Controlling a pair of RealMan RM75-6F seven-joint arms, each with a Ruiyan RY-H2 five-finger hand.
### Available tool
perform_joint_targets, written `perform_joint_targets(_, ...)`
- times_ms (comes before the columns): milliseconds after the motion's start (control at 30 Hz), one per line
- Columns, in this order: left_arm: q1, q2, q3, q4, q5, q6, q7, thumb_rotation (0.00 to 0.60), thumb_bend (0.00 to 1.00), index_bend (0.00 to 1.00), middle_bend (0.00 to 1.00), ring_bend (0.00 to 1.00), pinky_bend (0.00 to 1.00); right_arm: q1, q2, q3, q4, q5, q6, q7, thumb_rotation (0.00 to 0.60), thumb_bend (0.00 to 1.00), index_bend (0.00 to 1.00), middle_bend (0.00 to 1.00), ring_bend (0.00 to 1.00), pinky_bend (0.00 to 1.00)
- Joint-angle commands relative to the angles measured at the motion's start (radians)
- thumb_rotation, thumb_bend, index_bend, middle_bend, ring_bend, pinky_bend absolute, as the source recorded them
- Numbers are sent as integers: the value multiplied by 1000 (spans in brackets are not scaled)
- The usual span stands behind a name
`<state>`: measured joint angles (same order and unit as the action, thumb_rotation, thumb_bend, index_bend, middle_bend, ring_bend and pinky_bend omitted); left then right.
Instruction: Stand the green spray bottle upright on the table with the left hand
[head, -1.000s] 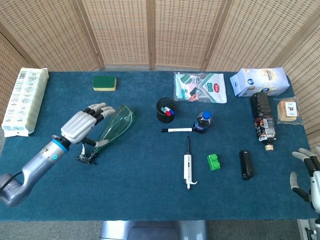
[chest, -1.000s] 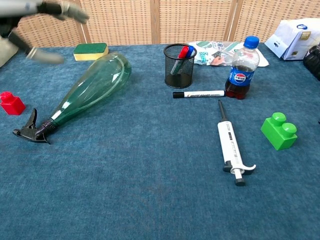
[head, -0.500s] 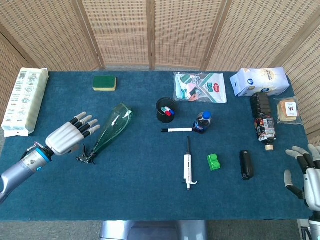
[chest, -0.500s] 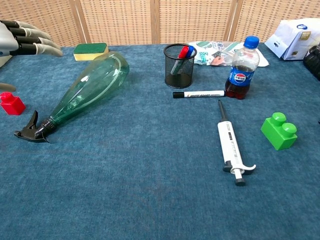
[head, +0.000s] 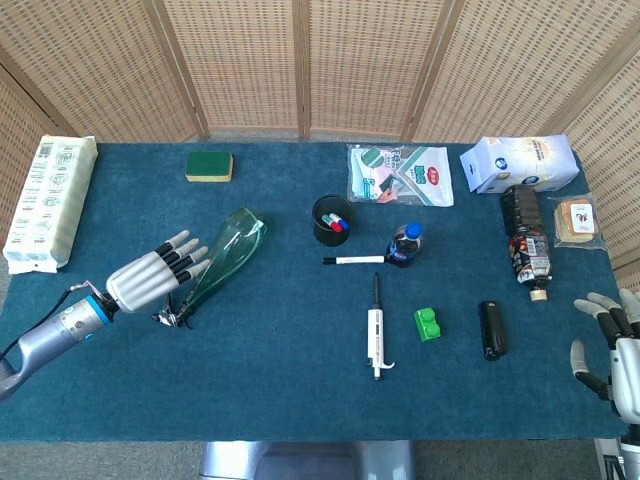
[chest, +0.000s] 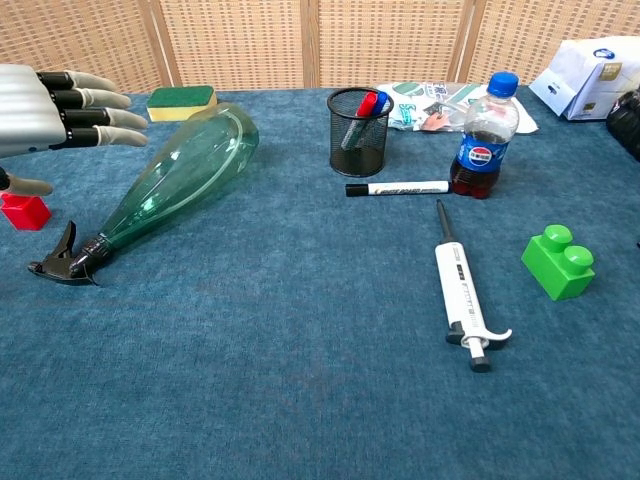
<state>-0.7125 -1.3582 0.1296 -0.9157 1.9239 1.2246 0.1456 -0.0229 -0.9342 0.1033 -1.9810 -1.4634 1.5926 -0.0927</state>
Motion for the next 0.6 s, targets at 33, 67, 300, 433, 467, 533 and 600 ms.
perform_joint_targets(33, -2, -67, 10, 95, 31, 57, -18, 600, 285, 0, 0, 0, 0, 0, 2, -1, -4, -2, 0, 3, 600, 552, 252, 233, 23, 71)
perform_joint_targets(67, -3, -79, 12, 114, 33, 63, -24, 600, 285, 0, 0, 0, 0, 0, 4, -1, -6, -3, 1, 4, 600, 552, 252, 233, 23, 71)
perform_joint_targets(300, -13, -148, 38, 227, 52, 93, -75, 600, 282, 0, 0, 0, 0, -6, 15, -4, -15, -6, 7, 14, 600, 553, 251, 233, 23, 72)
perform_joint_targets(433, -22, -171, 54, 262, 64, 112, -110, 600, 282, 0, 0, 0, 0, -5, 18, -4, -18, -7, 6, 16, 600, 554, 251, 233, 23, 72)
perform_joint_targets(467, -25, -175, 59, 270, 69, 117, -119, 600, 282, 0, 0, 0, 0, -5, 18, -4, -19, -8, 6, 16, 600, 553, 251, 233, 23, 72)
perform_joint_targets(533, -33, -183, 68, 289, 81, 138, -138, 600, 282, 0, 0, 0, 0, -4, 18, -4, -20, -8, 5, 18, 600, 553, 251, 233, 23, 72)
perform_joint_targets(600, -39, -192, 76, 309, 91, 155, -152, 600, 282, 0, 0, 0, 0, -3, 19, -2, -23, -7, 3, 18, 600, 554, 251, 233, 23, 72)
